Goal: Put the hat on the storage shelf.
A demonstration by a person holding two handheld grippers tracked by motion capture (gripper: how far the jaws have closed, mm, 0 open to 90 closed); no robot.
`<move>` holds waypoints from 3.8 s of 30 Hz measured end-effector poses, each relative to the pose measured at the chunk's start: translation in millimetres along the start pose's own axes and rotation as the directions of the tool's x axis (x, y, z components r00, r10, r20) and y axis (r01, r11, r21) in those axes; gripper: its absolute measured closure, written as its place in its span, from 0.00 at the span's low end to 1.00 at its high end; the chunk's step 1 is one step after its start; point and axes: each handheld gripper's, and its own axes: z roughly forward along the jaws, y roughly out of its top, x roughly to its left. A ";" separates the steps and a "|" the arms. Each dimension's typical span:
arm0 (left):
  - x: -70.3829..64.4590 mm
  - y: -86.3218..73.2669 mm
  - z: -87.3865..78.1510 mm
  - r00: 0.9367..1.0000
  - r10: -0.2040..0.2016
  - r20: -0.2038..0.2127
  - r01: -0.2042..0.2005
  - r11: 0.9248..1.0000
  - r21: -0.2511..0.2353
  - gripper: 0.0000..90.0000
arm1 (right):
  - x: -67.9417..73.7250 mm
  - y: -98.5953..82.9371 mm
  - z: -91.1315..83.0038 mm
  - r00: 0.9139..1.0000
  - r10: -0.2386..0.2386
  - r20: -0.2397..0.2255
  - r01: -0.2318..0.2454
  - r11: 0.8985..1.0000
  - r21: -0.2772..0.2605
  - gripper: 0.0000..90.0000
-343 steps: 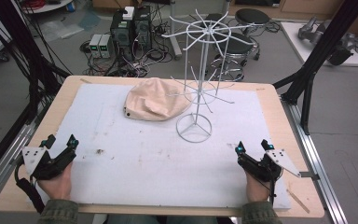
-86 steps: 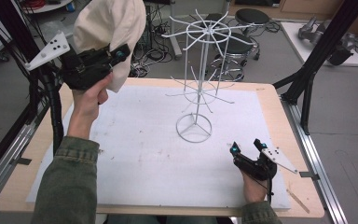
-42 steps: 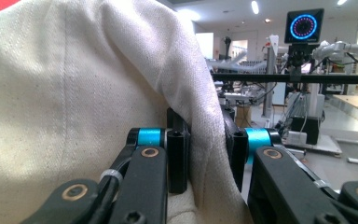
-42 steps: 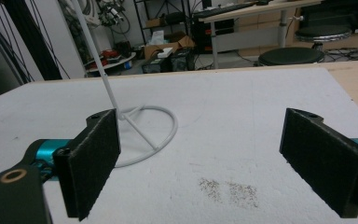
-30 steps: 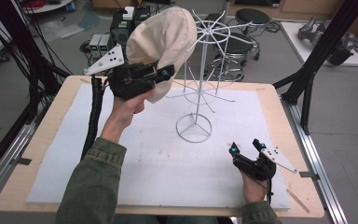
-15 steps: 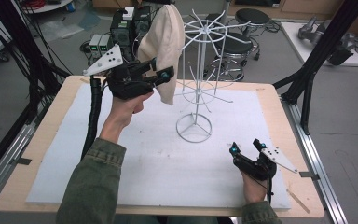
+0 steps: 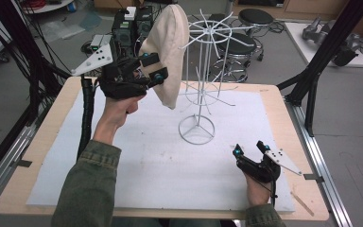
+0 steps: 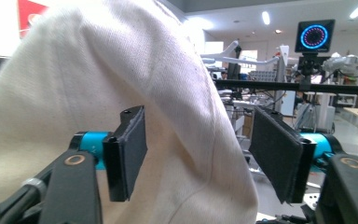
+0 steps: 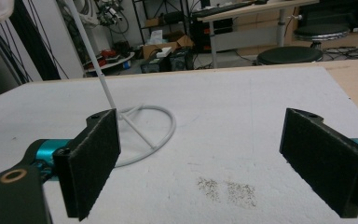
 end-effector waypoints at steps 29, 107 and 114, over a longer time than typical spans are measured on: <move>-8.3 -16.5 -88.2 0.987 0.003 -0.159 -0.002 1.000 0.006 0.33 | 0.8 -0.2 0.1 1.000 -0.003 0.003 0.003 1.000 -0.002 0.13; -23.8 -159.6 -263.2 0.623 -0.005 -0.782 0.054 0.998 0.037 0.28 | 3.2 0.2 -6.3 0.997 -0.005 0.071 0.007 1.000 -0.020 0.12; -31.6 -163.3 -267.6 0.526 0.025 -0.850 0.042 0.998 0.055 0.27 | 3.7 0.5 -11.4 0.994 -0.010 0.110 0.013 1.000 -0.028 0.12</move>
